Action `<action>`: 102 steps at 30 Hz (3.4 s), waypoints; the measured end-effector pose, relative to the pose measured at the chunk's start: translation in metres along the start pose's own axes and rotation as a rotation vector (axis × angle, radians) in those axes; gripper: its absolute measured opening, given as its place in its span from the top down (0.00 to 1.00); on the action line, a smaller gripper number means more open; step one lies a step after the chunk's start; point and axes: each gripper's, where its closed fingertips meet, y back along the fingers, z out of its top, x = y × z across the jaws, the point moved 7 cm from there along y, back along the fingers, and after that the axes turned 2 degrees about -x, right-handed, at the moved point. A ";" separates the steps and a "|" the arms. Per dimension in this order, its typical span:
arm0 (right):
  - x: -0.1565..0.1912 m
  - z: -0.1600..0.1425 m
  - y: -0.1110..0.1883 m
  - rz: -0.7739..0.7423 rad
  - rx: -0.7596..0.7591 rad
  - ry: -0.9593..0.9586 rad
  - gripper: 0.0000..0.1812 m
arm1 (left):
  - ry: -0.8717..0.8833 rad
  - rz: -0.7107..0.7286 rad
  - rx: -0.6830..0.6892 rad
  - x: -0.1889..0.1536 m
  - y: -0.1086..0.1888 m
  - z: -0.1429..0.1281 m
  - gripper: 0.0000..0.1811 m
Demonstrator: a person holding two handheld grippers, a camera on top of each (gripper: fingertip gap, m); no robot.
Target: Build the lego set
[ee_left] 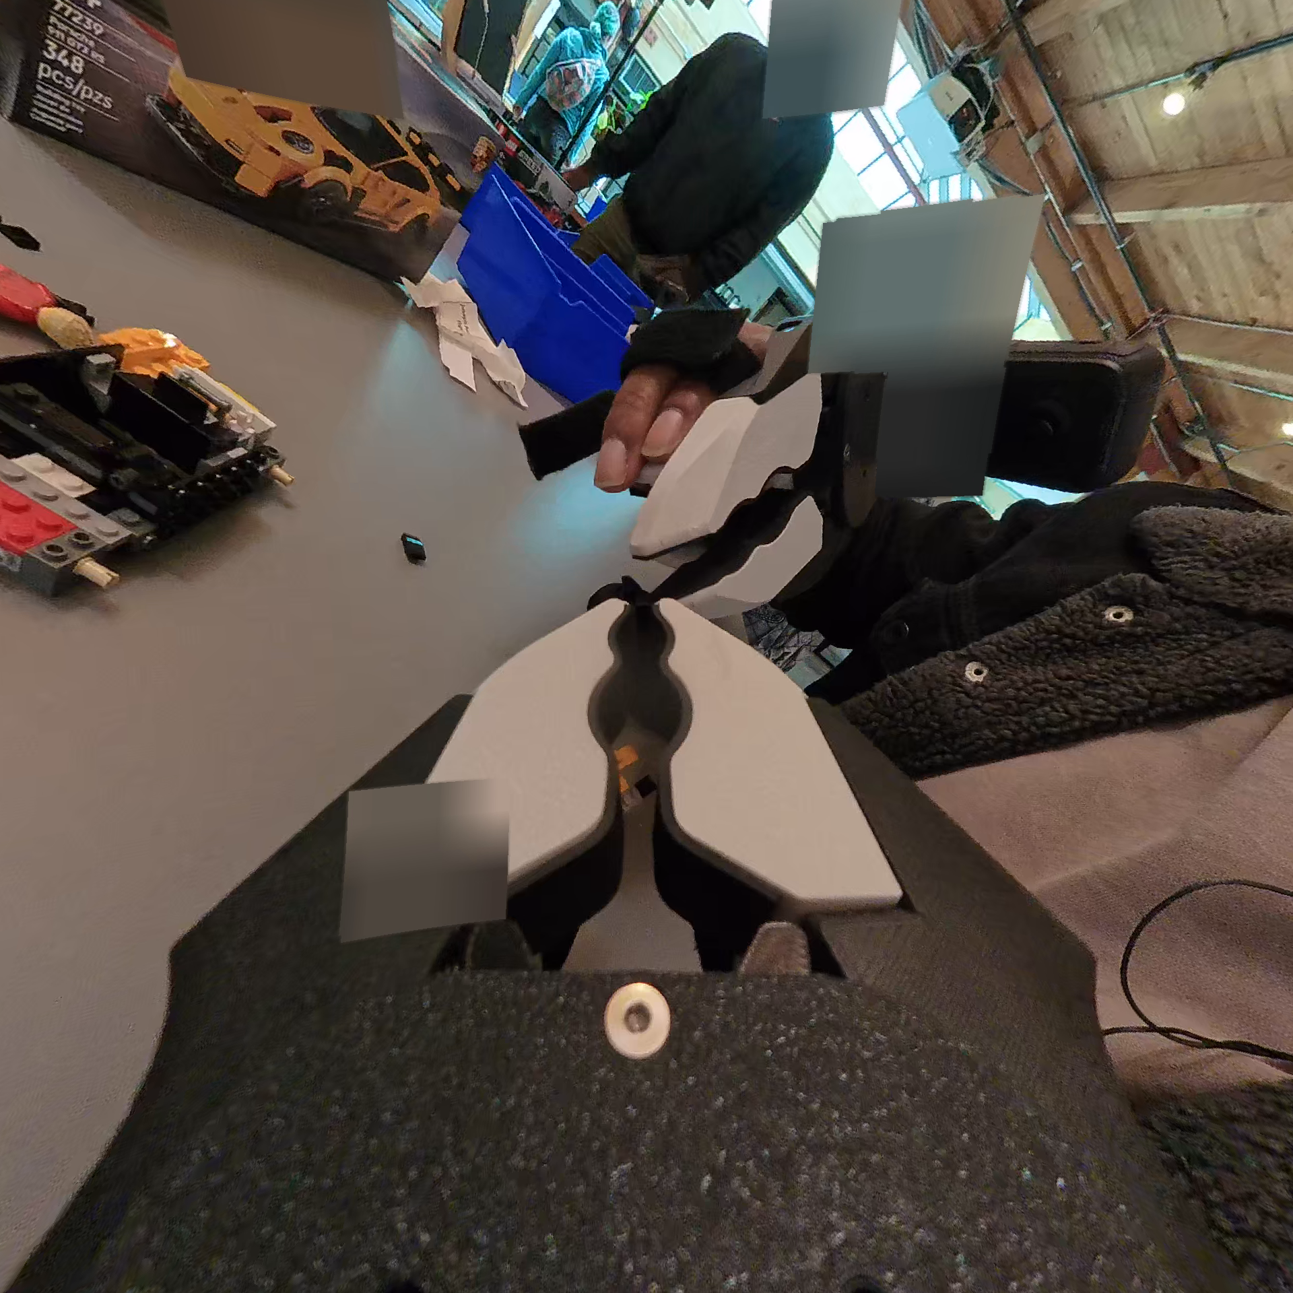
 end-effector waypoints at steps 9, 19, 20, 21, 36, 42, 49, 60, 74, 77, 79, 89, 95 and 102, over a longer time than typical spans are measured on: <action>0.005 0.002 -0.010 0.036 0.079 0.052 0.96 | 0.021 -0.001 0.025 0.001 -0.003 -0.004 0.98; 0.007 -0.040 -0.015 0.167 0.196 -0.425 0.96 | -0.614 0.356 0.443 0.031 -0.005 -0.026 0.81; 0.011 -0.044 -0.017 0.185 0.201 -0.473 0.96 | -0.634 0.356 0.513 0.036 -0.008 -0.031 0.80; 0.015 -0.047 -0.019 0.197 0.203 -0.516 0.96 | -0.647 0.357 0.574 0.041 -0.010 -0.036 0.79; 0.033 -0.066 -0.047 0.341 0.292 -0.567 0.96 | -0.676 0.362 0.724 0.044 -0.021 -0.049 0.95; 0.031 -0.064 -0.053 0.394 0.322 -0.497 0.96 | -0.688 0.348 0.728 0.043 -0.021 -0.050 0.95; 0.029 -0.065 -0.054 0.464 0.342 -0.466 0.96 | -0.696 0.341 0.729 0.043 -0.021 -0.050 0.95; 0.030 -0.066 -0.059 0.533 0.400 -0.433 0.96 | -0.697 0.332 0.727 0.043 -0.021 -0.051 0.95; 0.032 -0.063 -0.059 0.544 0.409 -0.428 0.91 | -0.696 0.320 0.731 0.041 -0.021 -0.052 0.95; 0.032 -0.063 -0.055 0.543 0.402 -0.440 0.90 | -0.696 0.320 0.731 0.041 -0.021 -0.053 0.95; 0.030 -0.062 -0.052 0.541 0.392 -0.445 0.89 | -0.696 0.319 0.731 0.041 -0.021 -0.053 0.95; 0.032 -0.063 -0.050 0.540 0.385 -0.461 0.91 | -0.693 0.314 0.729 0.041 -0.021 -0.053 0.95; 0.031 -0.064 -0.050 0.549 0.390 -0.464 0.91 | -0.695 0.314 0.729 0.041 -0.021 -0.053 0.95; 0.031 -0.064 -0.047 0.563 0.398 -0.451 0.91 | -0.693 0.313 0.728 0.041 -0.021 -0.053 0.95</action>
